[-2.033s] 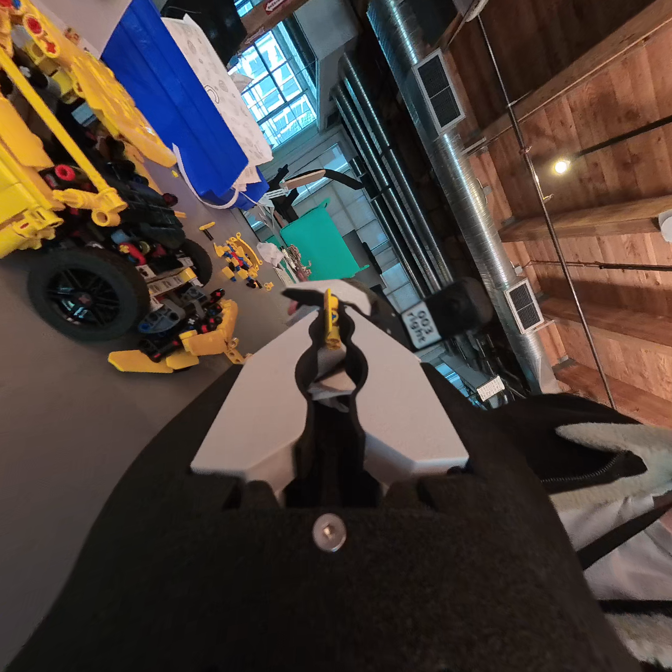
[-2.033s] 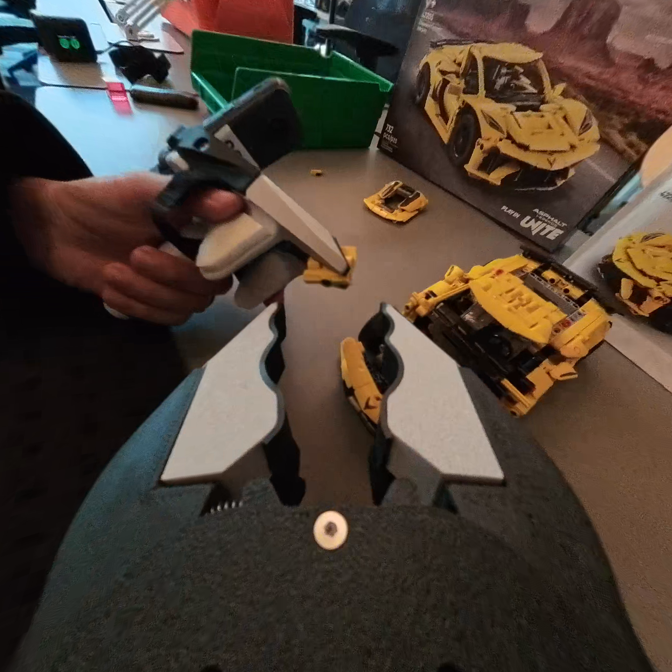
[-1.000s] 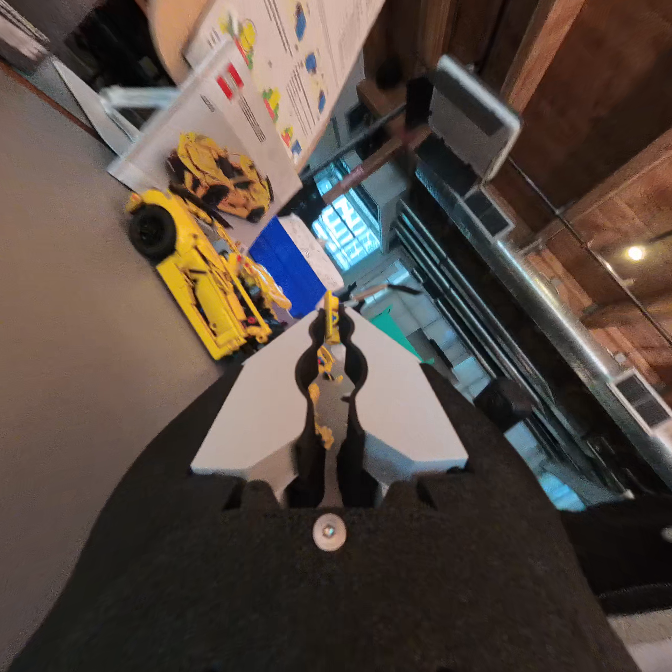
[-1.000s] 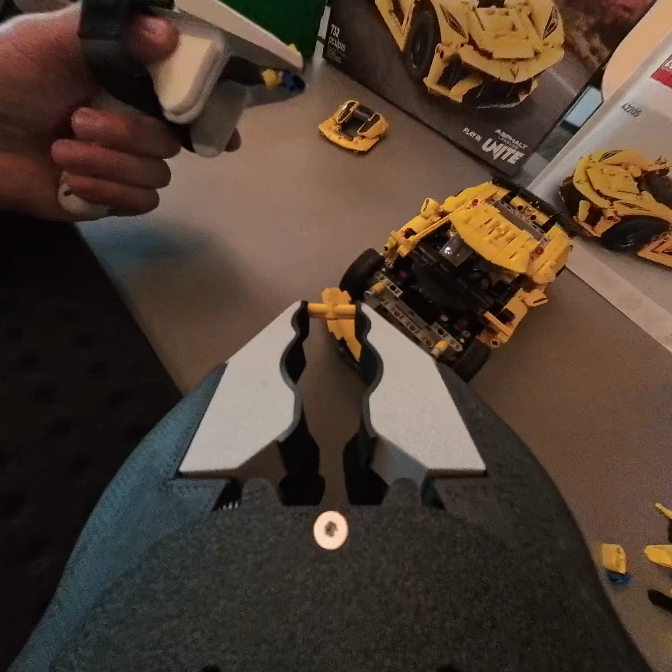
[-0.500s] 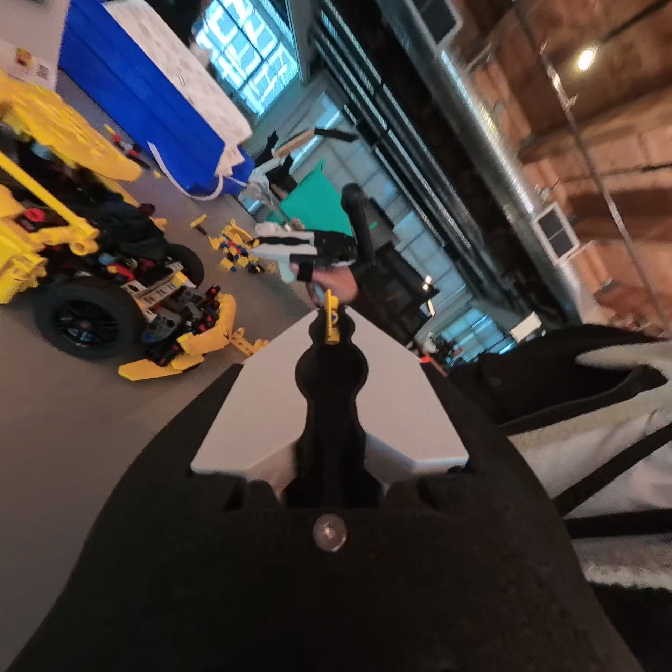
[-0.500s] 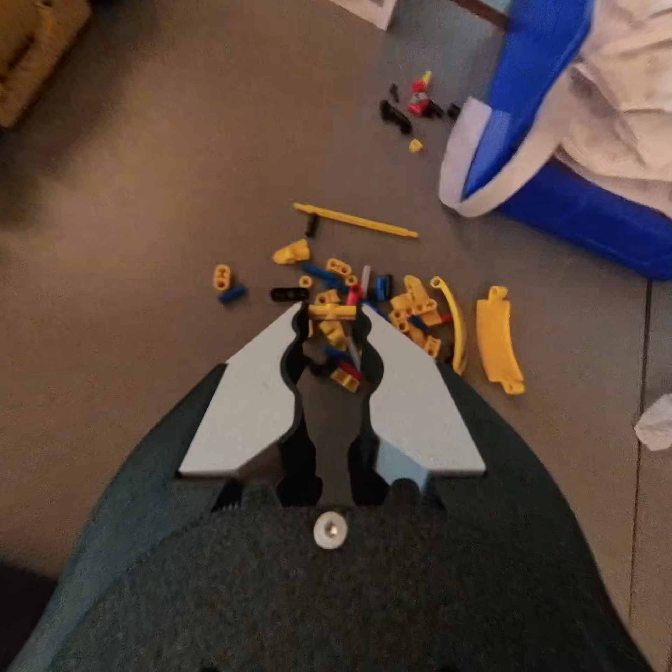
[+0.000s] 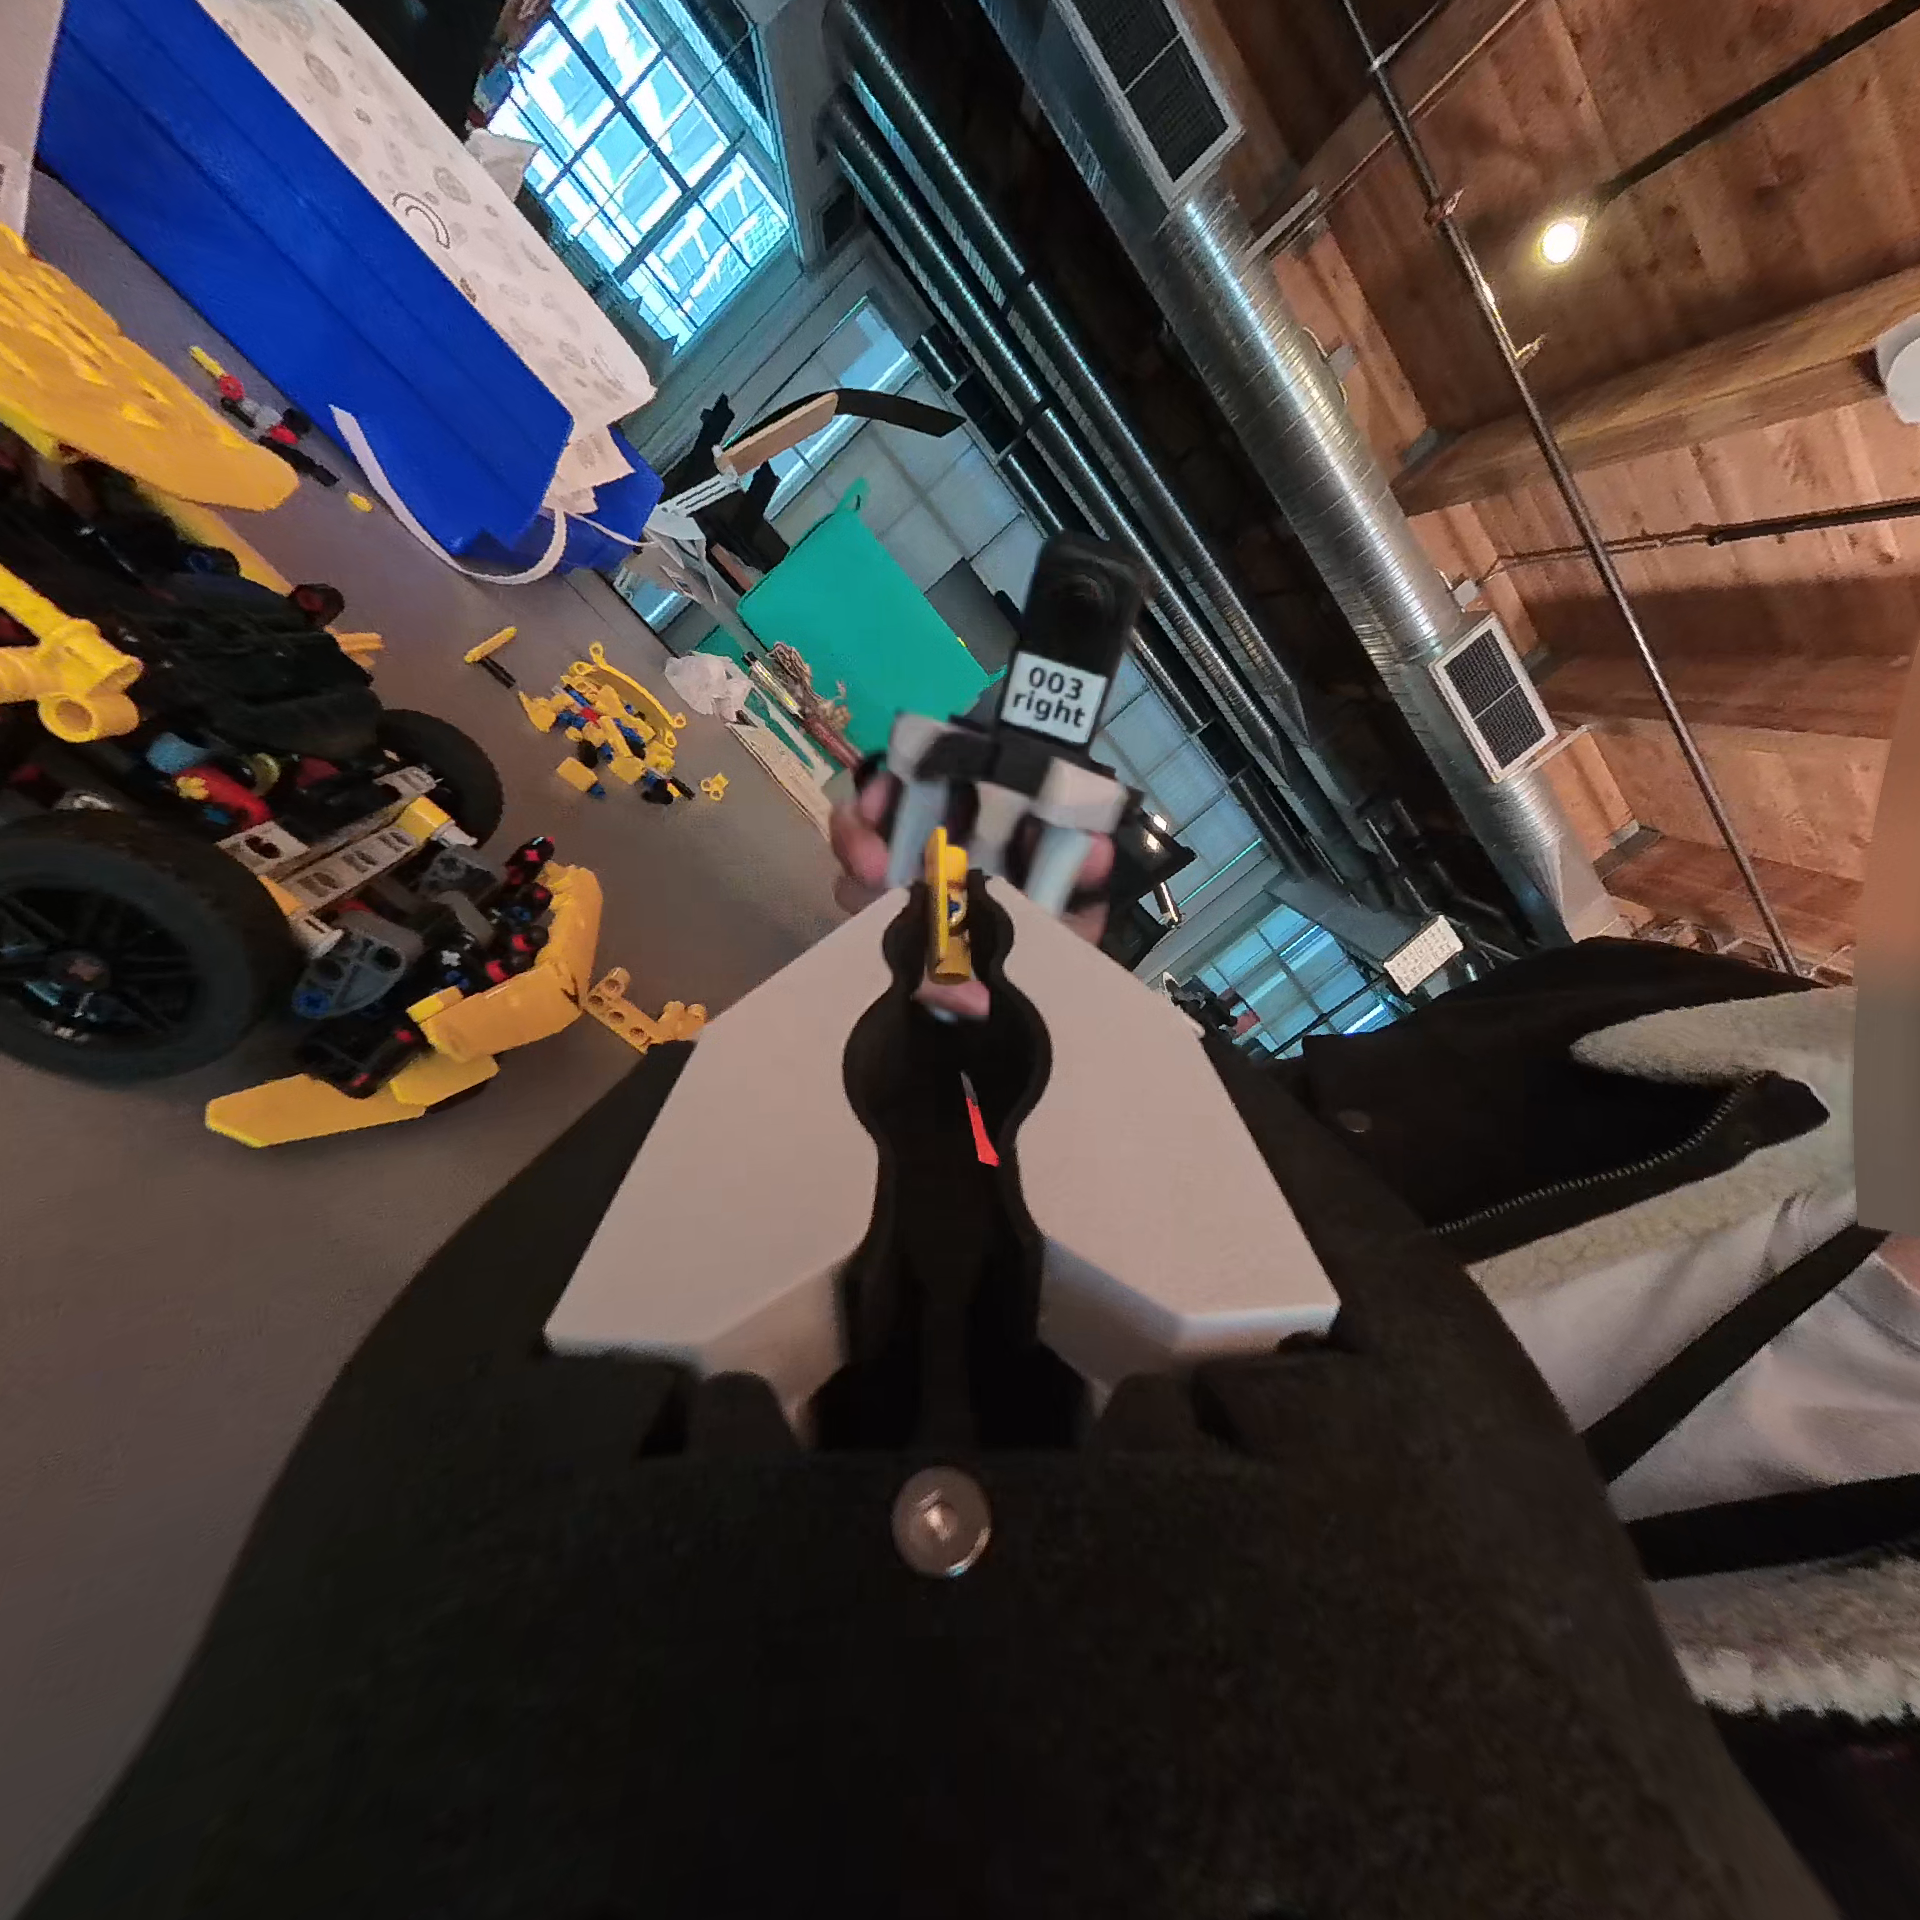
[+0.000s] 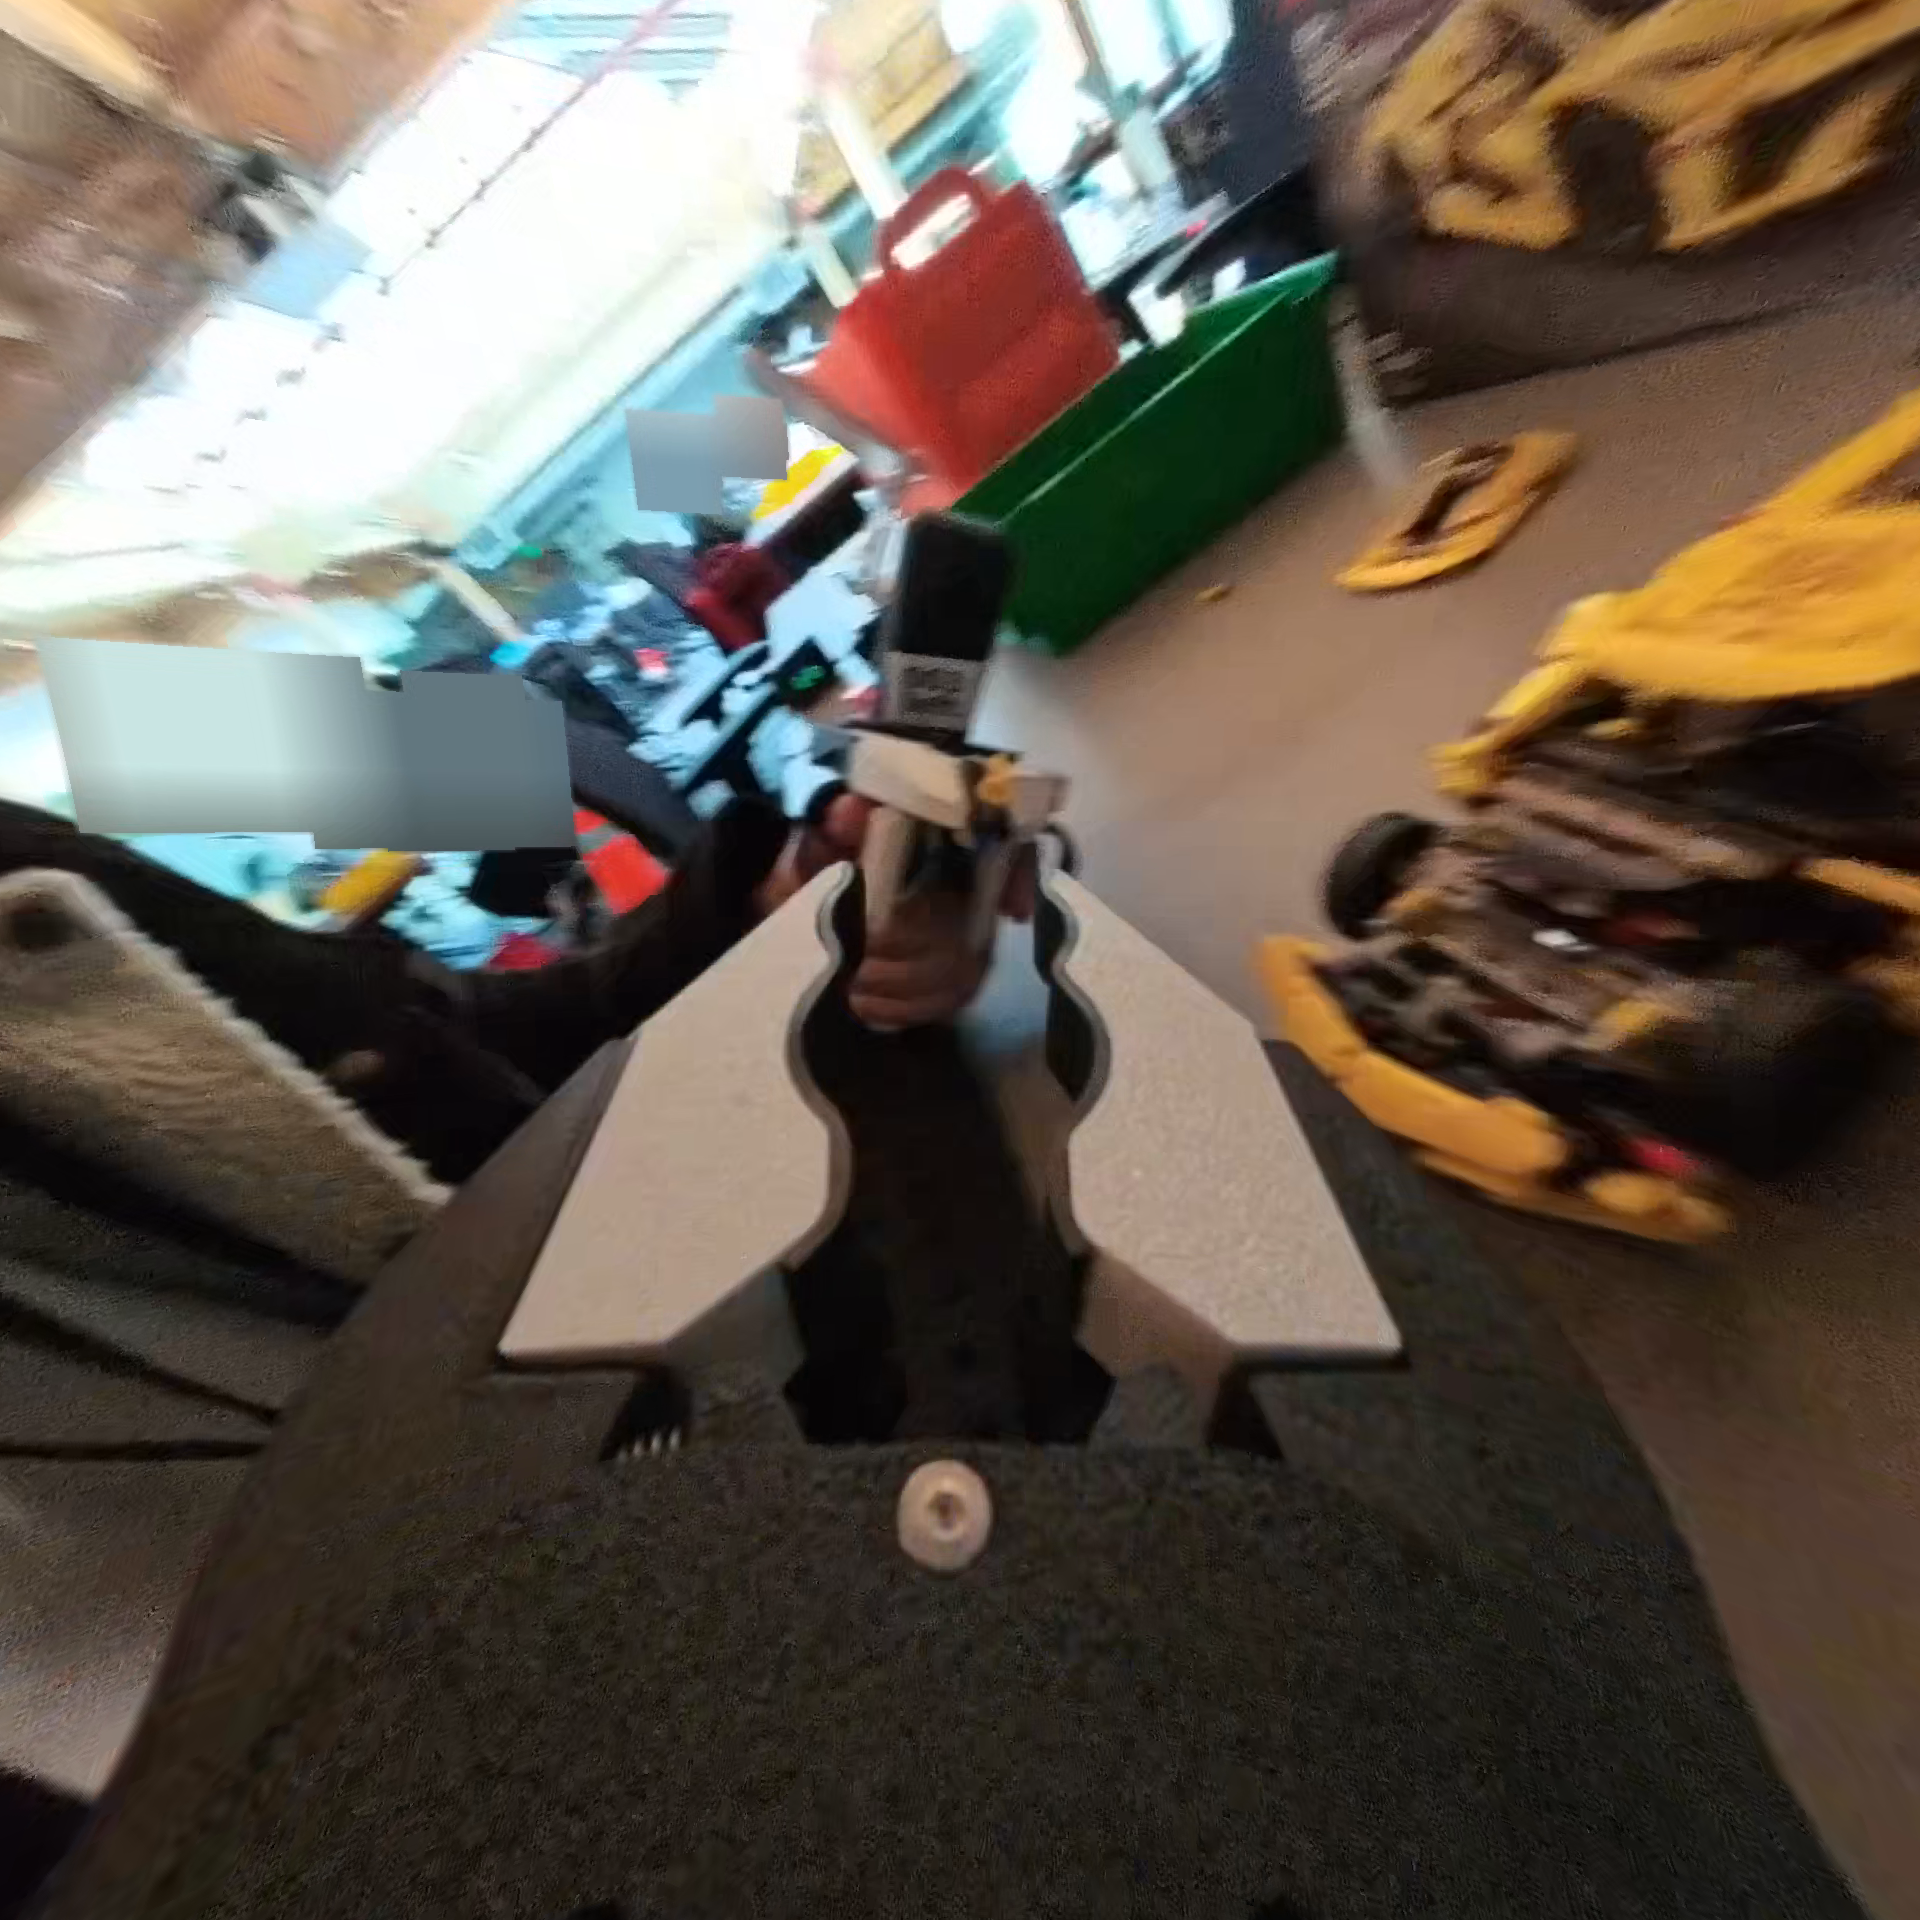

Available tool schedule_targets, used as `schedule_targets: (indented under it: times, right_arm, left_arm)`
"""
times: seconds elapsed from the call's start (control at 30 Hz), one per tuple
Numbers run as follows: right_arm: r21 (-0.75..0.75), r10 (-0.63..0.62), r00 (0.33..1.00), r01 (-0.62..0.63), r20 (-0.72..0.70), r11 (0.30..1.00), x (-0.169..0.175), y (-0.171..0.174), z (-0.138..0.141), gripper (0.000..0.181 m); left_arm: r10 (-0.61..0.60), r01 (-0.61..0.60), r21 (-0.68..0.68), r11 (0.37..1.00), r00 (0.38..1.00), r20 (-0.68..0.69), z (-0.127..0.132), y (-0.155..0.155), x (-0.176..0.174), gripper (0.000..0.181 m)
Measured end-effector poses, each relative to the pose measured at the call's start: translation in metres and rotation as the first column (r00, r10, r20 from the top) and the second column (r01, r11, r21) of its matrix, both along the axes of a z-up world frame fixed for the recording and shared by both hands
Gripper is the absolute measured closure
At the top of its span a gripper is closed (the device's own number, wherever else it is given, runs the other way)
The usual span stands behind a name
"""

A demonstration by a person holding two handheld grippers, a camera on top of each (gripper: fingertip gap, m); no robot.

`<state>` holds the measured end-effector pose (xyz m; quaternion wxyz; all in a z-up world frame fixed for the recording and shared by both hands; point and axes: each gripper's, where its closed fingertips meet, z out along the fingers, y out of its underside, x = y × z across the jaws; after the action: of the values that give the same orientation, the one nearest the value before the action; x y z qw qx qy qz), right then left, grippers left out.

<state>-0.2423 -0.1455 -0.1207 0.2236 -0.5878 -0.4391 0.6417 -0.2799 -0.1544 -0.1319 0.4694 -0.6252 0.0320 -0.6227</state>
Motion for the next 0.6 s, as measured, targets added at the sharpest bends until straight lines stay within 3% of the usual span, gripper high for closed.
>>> schedule_targets:
  times: [0.07, 0.13, 0.6]
  right_arm:
    - [-0.068, 0.121, 0.992, -0.118, 0.043, 0.991, -0.020, -0.031, -0.013, 0.150]
    - [-0.036, 0.113, 0.989, -0.110, 0.097, 0.993, -0.028, -0.036, -0.030, 0.155]
    - [-0.162, 0.145, 0.989, -0.141, 0.013, 0.977, -0.027, -0.039, -0.030, 0.179]
  left_arm:
    - [-0.013, 0.013, 0.008, 1.000, 1.000, 0.007, 0.002, -0.003, 0.002, 0.175]
    - [-0.028, 0.028, 0.018, 0.999, 1.000, 0.010, 0.004, -0.006, 0.004, 0.175]
    - [-0.116, 0.118, 0.033, 0.992, 0.991, -0.066, -0.001, -0.016, 0.023, 0.167]
